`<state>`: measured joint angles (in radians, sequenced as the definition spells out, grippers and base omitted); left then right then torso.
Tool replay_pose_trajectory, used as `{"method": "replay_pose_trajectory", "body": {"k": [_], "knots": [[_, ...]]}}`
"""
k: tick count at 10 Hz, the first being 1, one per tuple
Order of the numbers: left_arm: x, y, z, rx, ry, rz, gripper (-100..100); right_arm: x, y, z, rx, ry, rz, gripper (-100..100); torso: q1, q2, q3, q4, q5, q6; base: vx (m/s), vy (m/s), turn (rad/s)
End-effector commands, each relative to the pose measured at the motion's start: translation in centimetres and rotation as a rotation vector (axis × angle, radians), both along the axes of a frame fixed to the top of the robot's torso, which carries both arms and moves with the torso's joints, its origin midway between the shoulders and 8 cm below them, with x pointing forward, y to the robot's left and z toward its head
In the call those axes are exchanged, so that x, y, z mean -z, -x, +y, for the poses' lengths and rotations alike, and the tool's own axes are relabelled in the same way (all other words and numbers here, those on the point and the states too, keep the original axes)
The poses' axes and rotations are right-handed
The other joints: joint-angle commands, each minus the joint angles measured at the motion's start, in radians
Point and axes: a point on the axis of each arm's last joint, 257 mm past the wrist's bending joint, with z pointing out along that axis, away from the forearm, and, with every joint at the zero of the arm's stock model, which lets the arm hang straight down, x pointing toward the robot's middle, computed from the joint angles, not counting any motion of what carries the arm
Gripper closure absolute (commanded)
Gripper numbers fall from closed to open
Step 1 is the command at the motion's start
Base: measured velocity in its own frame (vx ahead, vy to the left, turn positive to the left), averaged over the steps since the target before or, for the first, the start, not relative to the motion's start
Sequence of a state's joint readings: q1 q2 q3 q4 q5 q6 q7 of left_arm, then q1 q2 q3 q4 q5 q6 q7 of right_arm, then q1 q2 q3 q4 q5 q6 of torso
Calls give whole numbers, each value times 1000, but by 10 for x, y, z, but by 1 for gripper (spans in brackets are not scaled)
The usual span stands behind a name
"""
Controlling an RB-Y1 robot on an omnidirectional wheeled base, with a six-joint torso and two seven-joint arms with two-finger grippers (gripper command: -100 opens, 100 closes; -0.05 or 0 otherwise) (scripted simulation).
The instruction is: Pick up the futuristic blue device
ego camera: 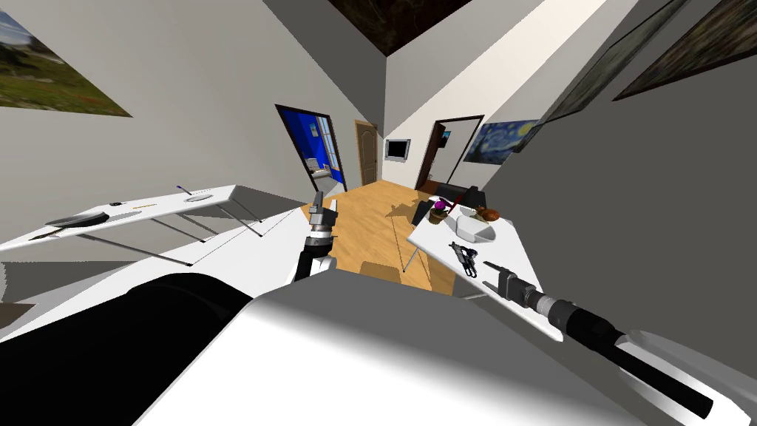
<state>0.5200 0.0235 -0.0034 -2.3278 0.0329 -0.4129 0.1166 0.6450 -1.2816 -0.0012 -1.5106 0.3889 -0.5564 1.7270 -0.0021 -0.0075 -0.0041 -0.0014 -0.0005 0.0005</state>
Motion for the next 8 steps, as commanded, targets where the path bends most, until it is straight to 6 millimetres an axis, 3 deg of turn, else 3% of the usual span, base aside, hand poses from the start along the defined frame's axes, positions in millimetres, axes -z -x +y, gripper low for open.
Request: {"method": "replay_pose_trajectory", "body": {"k": [1, 5, 7, 8], "knots": [[0, 0, 0, 0, 0, 0, 0, 0, 4, -23, -39, 103, 18, -100, 0, 0, 0, 0, 0, 0, 120, 6, 142], [0, 0, 0, 0, 0, 0, 0, 3, 14, -53, -97, 242, 64, -100, 0, 0, 0, 0, 0, 0, 109, -15, 73], [0, 0, 0, 0, 0, 0, 0, 26, 45, -64, -127, 287, 141, -100, 2, -3, -2, -1, 0, 0, 171, 33, 122], [0, 0, 0, 0, 0, 0, 0, 17, 36, -64, -117, 278, 118, -100, 4, -5, -3, -1, 1, 0, 82, 22, 13]]}}
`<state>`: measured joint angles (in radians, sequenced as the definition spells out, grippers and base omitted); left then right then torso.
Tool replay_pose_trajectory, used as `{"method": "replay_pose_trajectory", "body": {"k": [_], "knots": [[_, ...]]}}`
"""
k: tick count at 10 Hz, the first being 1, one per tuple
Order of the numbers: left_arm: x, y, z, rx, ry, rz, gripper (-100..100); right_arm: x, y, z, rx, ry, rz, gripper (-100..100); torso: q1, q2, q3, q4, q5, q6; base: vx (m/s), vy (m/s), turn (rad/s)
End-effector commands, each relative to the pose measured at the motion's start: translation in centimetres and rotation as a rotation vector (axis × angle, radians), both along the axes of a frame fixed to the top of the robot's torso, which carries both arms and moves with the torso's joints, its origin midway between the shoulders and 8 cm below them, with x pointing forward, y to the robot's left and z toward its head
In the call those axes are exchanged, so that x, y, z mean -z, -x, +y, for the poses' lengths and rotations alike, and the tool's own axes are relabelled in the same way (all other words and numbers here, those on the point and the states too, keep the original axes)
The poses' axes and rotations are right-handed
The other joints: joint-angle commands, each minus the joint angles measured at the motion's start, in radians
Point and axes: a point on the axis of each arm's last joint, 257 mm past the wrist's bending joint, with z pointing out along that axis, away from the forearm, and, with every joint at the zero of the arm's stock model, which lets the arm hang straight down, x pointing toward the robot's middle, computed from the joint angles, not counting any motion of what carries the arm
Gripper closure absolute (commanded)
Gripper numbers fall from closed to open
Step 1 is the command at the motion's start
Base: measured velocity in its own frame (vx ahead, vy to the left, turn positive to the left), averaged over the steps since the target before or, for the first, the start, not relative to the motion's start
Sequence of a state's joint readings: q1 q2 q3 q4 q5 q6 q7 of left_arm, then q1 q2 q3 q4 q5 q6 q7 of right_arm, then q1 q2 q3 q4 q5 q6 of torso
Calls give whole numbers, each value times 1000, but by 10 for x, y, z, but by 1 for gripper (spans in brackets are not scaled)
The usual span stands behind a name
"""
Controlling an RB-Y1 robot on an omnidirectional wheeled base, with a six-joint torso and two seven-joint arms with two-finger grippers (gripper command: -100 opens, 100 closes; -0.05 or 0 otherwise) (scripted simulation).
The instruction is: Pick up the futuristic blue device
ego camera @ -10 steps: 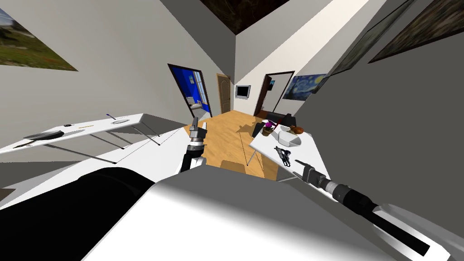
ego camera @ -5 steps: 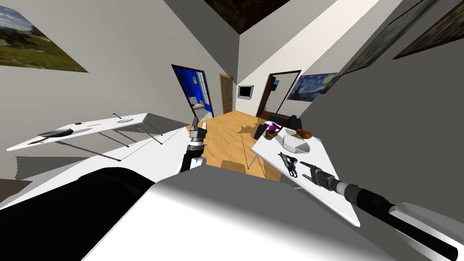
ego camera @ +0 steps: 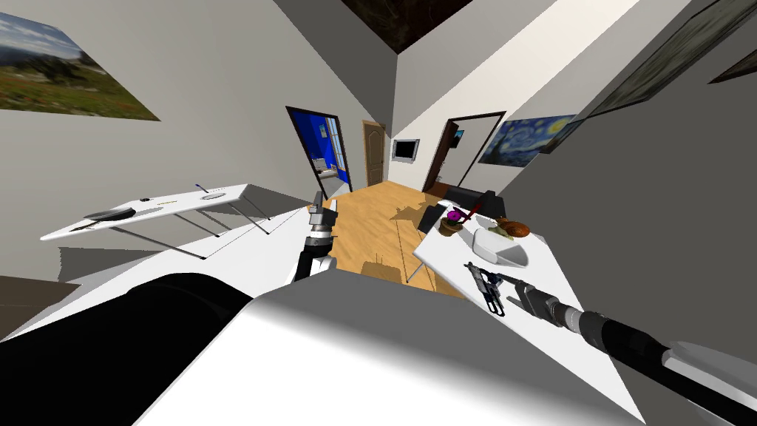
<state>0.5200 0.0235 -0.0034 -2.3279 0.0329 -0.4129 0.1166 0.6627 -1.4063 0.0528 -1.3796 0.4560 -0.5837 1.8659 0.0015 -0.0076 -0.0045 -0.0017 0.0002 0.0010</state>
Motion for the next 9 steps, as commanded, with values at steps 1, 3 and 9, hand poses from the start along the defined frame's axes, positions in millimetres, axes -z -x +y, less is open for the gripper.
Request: {"method": "replay_pose_trajectory", "body": {"k": [1, 3, 9], "knots": [[0, 0, 0, 0, 0, 0, 0, 0, 0, 0, 0, 0, 0, 0, 0, 0, 0, 0, 0, 0, 14, 3, 0], [0, 0, 0, 0, 0, 0, 0, 5, -10, 19, -10, -3, 2, -100, -3, 6, 4, 2, -1, 0, -7, -50, -4], [0, 0, 0, 0, 0, 0, 0, 10, -23, 44, -7, 4, -1, -100, -6, 8, 5, 2, -1, 0, -11, -52, 0]]}}
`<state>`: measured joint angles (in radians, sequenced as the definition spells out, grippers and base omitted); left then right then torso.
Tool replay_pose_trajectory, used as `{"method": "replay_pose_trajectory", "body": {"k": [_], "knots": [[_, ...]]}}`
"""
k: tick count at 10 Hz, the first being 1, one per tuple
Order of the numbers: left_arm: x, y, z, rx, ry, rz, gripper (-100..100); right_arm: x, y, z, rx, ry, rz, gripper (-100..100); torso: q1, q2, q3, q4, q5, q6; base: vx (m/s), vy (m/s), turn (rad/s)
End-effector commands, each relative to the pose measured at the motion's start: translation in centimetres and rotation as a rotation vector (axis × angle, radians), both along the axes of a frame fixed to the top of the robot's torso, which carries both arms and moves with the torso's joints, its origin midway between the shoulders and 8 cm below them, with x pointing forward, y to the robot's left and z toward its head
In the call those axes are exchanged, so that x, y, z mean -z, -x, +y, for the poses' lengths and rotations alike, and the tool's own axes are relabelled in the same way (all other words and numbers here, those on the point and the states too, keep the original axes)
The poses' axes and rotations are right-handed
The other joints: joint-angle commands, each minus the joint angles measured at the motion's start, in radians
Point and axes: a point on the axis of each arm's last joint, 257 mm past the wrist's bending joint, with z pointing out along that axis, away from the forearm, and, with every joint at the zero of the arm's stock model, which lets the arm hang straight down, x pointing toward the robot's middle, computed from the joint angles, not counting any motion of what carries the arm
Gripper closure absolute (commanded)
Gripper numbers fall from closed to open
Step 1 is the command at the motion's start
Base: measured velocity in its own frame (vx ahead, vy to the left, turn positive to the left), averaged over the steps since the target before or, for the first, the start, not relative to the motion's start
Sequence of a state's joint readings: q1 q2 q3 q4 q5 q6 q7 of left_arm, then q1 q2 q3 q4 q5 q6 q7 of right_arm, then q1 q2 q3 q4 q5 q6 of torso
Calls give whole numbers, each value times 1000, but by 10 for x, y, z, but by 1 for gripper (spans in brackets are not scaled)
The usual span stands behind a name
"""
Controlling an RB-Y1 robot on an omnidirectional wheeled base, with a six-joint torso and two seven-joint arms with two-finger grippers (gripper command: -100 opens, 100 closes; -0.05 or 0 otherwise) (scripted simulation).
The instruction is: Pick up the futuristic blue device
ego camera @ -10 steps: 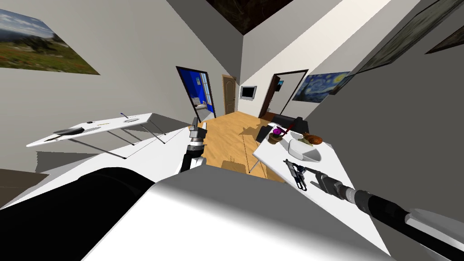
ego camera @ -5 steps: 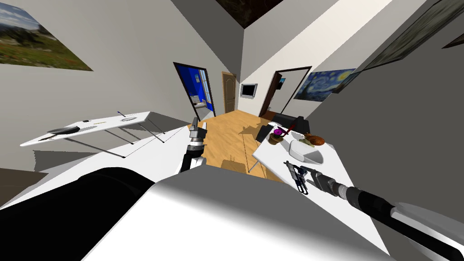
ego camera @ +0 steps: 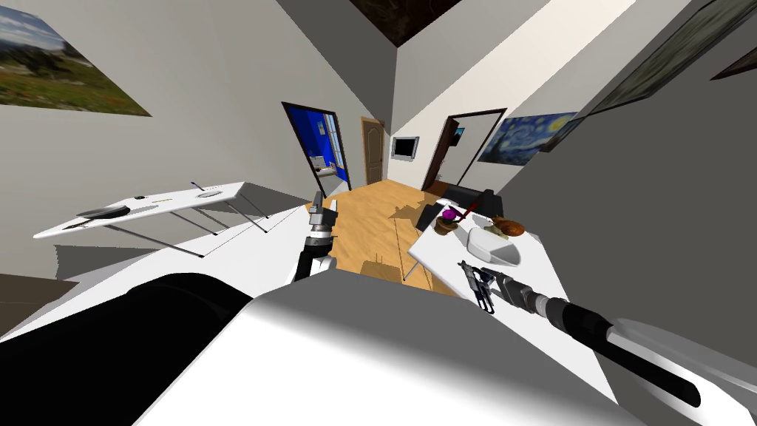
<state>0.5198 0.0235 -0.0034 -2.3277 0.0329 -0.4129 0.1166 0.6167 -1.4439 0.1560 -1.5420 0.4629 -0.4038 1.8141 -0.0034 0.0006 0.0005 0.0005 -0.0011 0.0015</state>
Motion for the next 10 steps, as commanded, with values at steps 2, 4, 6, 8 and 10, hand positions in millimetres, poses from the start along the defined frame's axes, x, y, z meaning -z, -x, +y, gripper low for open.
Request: {"method": "replay_pose_trajectory", "body": {"k": [2, 4, 6, 8, 10], "knots": [[0, 0, 0, 0, 0, 0, 0, 3, -6, 20, -3, -5, 2, -100, 0, 0, 0, 0, 0, 0, -11, -58, -4], [0, 0, 0, 0, 0, 0, 0, 3, -10, 28, 4, 1, -4, -100, 0, 0, 0, 0, 0, 0, -14, -52, 1], [0, 0, 0, 0, 0, 0, 0, 4, -12, 37, 7, 1, -6, -100, -1, 1, 0, 0, 0, 0, -15, -57, 0], [0, 0, 0, 0, 0, 0, 0, 5, -12, 43, 4, -3, -5, -100, 0, 0, 0, 0, 0, 0, -7, -43, 0], [0, 0, 0, 0, 0, 0, 0, 5, -12, 43, 7, -1, -5, 100, 3, 0, 0, 0, 1, 0, 0, 0, 0]]}}
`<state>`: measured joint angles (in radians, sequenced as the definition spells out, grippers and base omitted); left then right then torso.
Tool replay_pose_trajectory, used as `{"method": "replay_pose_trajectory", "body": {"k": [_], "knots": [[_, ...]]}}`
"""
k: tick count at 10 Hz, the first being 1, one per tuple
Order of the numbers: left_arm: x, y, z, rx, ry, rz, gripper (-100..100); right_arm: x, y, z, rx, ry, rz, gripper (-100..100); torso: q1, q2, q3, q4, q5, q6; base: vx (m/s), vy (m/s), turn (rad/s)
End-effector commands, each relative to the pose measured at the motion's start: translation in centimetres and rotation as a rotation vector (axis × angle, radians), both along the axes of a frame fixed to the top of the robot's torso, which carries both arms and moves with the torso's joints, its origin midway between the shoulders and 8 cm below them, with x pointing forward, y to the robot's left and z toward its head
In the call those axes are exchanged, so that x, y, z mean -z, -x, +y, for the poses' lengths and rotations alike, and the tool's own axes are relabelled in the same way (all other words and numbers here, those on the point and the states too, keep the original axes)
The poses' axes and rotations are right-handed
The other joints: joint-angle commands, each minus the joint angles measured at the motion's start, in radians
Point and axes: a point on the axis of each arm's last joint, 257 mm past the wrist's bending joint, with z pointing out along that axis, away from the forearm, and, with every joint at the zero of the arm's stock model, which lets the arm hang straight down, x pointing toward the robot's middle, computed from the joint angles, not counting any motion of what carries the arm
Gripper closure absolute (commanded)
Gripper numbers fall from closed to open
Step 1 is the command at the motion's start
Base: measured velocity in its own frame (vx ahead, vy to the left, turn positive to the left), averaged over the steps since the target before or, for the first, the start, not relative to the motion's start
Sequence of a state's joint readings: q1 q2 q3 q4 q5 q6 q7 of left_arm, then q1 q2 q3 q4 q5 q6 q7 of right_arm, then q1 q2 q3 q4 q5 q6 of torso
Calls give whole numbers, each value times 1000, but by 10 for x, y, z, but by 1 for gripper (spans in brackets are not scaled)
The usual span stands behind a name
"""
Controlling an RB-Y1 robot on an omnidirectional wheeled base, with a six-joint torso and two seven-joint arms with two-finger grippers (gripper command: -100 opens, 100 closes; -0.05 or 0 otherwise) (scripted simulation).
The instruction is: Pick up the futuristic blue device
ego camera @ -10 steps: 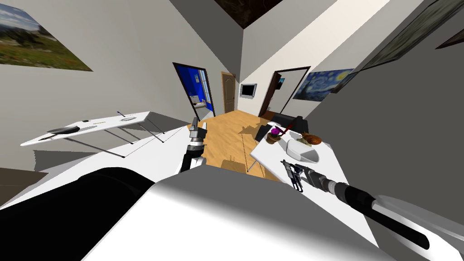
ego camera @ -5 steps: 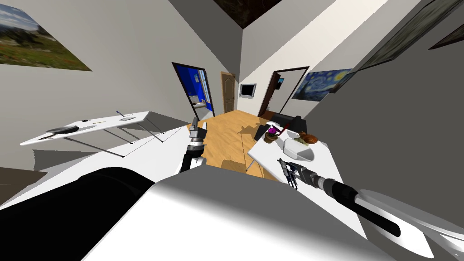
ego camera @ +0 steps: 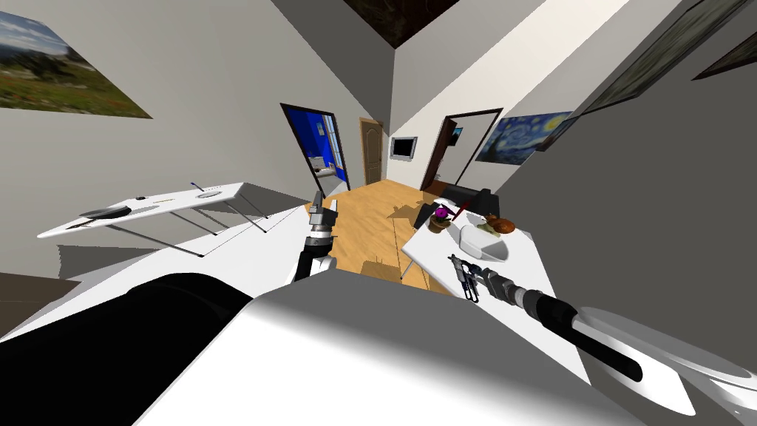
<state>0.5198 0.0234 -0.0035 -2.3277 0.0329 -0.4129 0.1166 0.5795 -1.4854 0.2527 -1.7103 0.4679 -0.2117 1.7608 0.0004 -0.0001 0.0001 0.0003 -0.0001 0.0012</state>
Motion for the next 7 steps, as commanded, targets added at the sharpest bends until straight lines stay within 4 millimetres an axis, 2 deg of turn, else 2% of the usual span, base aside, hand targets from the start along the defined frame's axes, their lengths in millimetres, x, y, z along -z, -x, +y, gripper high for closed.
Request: {"method": "replay_pose_trajectory", "body": {"k": [1, 3, 4, 5, 6, 7], "knots": [[0, 0, 0, 0, 0, 0, 0, 0, 0, 0, 0, 0, 0, 100, 0, 0, 0, 0, 0, 0, 0, 0, 0], [0, 0, 0, 0, 0, 0, 0, 0, 0, 0, 0, 0, -1, 100, 0, 0, 0, 0, 0, 1, 0, 0, 0], [0, 0, 0, 0, 0, 0, 0, 0, 0, 0, 0, 0, 0, 0, 0, 0, 0, 0, 0, 1, 0, 0, 0], [0, 0, 0, 0, 0, 0, 0, -2, 1, -15, 2, 6, -3, 100, 0, 0, 0, 0, 0, 1, 10, 49, 7], [0, 0, 0, 0, 0, 0, 0, -2, 2, -15, -1, 3, 1, 100, 2, 0, 0, 0, 1, 1, 18, 67, -15], [0, 0, 0, 0, 0, 0, 0, -3, 5, -25, -2, 4, 3, 100, 4, 0, 0, 0, 1, 0, 25, 75, 1]]}}
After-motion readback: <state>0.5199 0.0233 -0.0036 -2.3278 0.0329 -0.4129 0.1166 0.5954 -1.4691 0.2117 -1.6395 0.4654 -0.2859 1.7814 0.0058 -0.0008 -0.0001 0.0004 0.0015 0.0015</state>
